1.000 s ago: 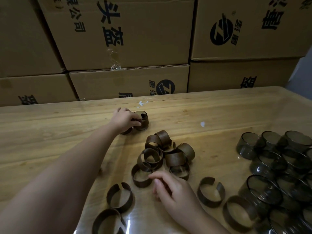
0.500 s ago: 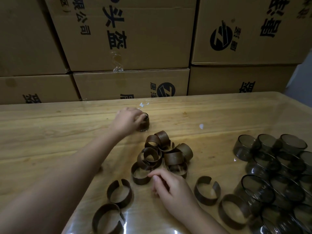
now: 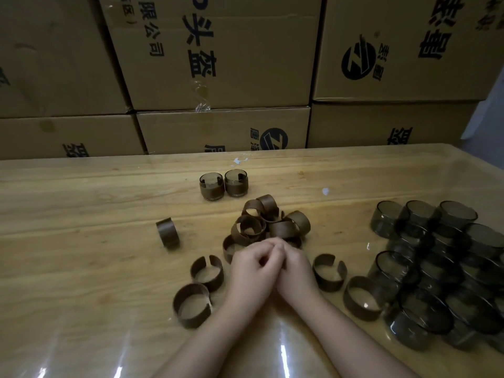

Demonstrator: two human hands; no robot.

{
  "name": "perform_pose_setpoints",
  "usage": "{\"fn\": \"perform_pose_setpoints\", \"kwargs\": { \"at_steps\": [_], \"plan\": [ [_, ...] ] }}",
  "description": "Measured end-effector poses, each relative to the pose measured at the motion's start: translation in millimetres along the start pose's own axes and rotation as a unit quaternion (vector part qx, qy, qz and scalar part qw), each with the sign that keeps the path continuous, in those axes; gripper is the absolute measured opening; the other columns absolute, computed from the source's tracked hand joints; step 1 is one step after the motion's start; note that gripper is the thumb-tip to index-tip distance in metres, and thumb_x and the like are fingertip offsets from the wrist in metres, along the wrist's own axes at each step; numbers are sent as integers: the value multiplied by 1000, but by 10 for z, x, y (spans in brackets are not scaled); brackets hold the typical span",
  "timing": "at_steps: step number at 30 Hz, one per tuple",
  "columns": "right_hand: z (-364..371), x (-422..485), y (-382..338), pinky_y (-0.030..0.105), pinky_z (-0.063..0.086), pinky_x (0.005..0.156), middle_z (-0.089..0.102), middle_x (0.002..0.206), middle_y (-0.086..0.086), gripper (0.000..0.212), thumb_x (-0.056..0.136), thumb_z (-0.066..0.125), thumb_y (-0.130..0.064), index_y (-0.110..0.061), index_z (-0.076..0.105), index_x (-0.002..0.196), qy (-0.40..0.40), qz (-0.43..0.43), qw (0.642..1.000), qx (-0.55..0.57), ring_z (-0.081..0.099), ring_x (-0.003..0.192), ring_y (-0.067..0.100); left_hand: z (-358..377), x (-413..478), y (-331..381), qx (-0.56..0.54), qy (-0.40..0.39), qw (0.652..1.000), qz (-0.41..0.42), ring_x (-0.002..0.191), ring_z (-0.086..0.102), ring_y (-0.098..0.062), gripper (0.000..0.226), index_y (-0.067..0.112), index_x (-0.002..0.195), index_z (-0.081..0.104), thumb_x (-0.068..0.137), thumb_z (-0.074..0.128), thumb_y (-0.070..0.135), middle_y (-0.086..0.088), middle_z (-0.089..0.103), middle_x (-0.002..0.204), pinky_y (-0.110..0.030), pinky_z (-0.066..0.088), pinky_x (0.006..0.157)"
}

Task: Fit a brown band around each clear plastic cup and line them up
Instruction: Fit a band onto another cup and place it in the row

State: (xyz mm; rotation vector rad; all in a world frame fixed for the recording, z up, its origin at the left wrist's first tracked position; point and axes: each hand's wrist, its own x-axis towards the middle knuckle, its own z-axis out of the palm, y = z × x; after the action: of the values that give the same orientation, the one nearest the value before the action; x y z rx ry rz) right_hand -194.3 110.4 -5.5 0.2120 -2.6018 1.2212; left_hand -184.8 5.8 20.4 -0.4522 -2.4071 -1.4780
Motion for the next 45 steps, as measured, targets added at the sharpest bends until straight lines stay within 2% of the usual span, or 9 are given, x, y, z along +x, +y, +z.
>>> {"fn": "perform_pose_setpoints", "kwargs": {
  "at_steps": [7,13,16,20,25,31,36,40,45],
  "plan": [
    [-430,34,-343,28,42,60,63,103,-7,21,99,42,-33,-24,59,108,16,-57,969,-240,60,81,15,18,-163,-179,-105,1,994,-38,50,47,0,46,24,53,50,97,54,11,9,50,49,-16,37,54],
    [-1030,-99,-313,33,51,58,53,105,4,30,97,44,-40,-18,48,117,69,170,896,-405,59,76,20,20,-150,-245,-138,-28,985,-104,46,44,-3,44,19,55,53,99,50,23,6,47,45,-17,39,52],
    [-1170,-172,-212,26,32,45,53,103,6,35,96,48,-38,-19,45,125,15,270,856,-441,50,67,16,3,-131,-237,-155,-17,980,-123,46,43,-4,43,14,57,54,99,49,22,6,47,45,-18,38,51],
    [-1110,-150,-118,25,32,48,57,78,2,18,97,48,-29,-19,62,91,-39,292,836,-462,52,62,16,-20,-125,-216,-174,-23,974,-146,46,44,-4,42,13,59,55,100,49,23,7,48,47,-16,39,51],
    [-1025,-133,-48,28,38,49,59,66,2,38,97,47,-38,-17,57,67,-39,329,854,-401,57,59,18,-36,-127,-192,-186,-42,969,-156,47,45,-2,42,13,60,58,99,50,24,7,49,48,-14,40,51],
    [-860,-201,-218,34,53,59,55,69,1,49,98,40,-47,-17,56,64,49,208,893,-395,56,57,17,-36,-120,-169,-178,-67,969,-155,48,47,-2,39,13,63,59,99,50,25,6,50,50,-15,41,51],
    [-682,-185,-215,30,50,55,62,104,5,37,95,47,-35,-6,70,98,185,13,936,-298,62,74,20,-26,-120,-172,-192,-93,965,-151,48,51,-5,29,11,74,62,98,52,22,6,57,54,-16,43,50],
    [-397,-231,-157,29,52,79,59,119,10,39,94,47,-28,0,65,115,201,-109,963,-141,61,103,20,-47,-98,-172,-258,-92,948,-164,71,67,-14,15,14,107,62,97,51,19,-3,69,96,-22,53,56],
    [-106,-341,-184,13,46,88,52,121,-3,38,93,44,-27,-7,63,119,170,-119,977,52,56,106,1,-92,-49,-214,-386,-79,898,-196,99,69,-23,47,23,136,47,91,57,35,-2,69,118,-30,56,73]
  ]
}}
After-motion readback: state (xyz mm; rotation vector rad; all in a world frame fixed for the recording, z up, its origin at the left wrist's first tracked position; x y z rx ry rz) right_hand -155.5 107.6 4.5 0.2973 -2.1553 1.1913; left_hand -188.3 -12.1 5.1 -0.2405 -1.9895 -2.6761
